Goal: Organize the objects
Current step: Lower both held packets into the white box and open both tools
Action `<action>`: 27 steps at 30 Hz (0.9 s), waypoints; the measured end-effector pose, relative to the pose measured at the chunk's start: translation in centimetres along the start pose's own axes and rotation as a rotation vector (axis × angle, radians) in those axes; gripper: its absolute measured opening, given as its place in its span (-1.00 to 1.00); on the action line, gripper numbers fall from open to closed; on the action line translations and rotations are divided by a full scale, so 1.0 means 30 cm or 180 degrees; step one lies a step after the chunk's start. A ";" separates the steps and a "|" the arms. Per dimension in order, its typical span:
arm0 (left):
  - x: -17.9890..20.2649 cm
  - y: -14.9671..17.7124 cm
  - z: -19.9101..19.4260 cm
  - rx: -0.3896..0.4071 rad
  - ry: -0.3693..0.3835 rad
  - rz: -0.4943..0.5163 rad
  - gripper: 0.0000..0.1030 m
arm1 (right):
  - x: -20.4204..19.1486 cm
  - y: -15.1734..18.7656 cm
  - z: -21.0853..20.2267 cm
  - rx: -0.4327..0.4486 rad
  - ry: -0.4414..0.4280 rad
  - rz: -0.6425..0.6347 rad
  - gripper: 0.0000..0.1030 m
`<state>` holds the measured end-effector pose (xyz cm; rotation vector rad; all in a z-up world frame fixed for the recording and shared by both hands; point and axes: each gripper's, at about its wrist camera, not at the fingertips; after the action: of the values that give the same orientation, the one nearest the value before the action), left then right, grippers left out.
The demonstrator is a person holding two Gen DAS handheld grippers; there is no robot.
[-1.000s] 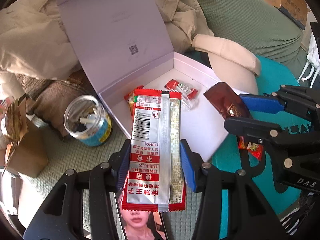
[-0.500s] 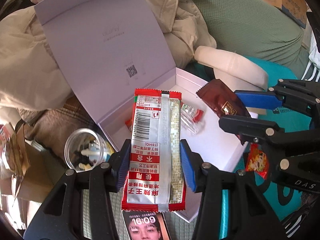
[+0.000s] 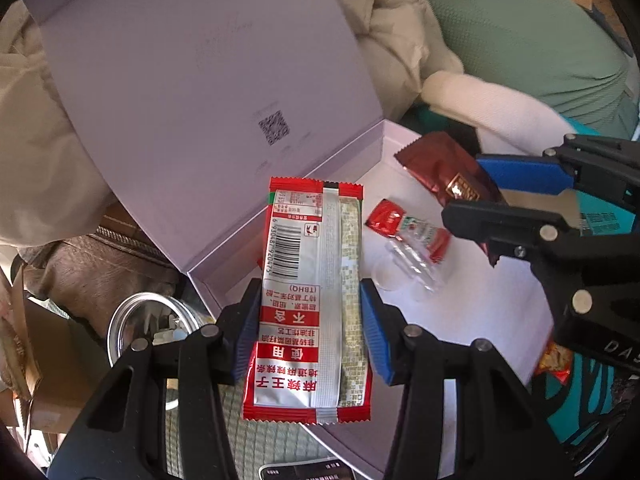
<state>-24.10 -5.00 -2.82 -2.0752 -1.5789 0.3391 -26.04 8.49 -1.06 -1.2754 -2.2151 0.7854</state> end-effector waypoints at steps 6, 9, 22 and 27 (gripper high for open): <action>-0.032 -0.030 0.061 -0.0078 0.0016 -0.0002 -0.11 | 0.006 -0.024 0.081 -0.0077 0.0029 0.0009 -0.34; -0.036 -0.044 0.084 -0.0106 0.0019 0.0025 -0.11 | 0.013 -0.035 0.118 -0.0111 0.0064 0.0011 -0.34; -0.067 -0.036 0.138 -0.0220 0.0125 -0.0069 -0.11 | 0.038 -0.007 0.212 -0.0318 0.0099 0.0081 -0.34; -0.067 -0.029 0.139 -0.0235 0.0142 -0.0084 -0.11 | 0.041 0.009 0.211 -0.0334 0.0081 0.0096 -0.34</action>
<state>-27.43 -5.73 -6.06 -2.1001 -1.6133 0.2269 -30.49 8.14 -5.74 -1.3635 -2.2479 0.6679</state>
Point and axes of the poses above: each gripper's, at about its wrist camera, not at the fingertips, and z roughly the way its jaws point, x to its right, y to its underside, and after that the axes turned 12 degrees about y, right-handed
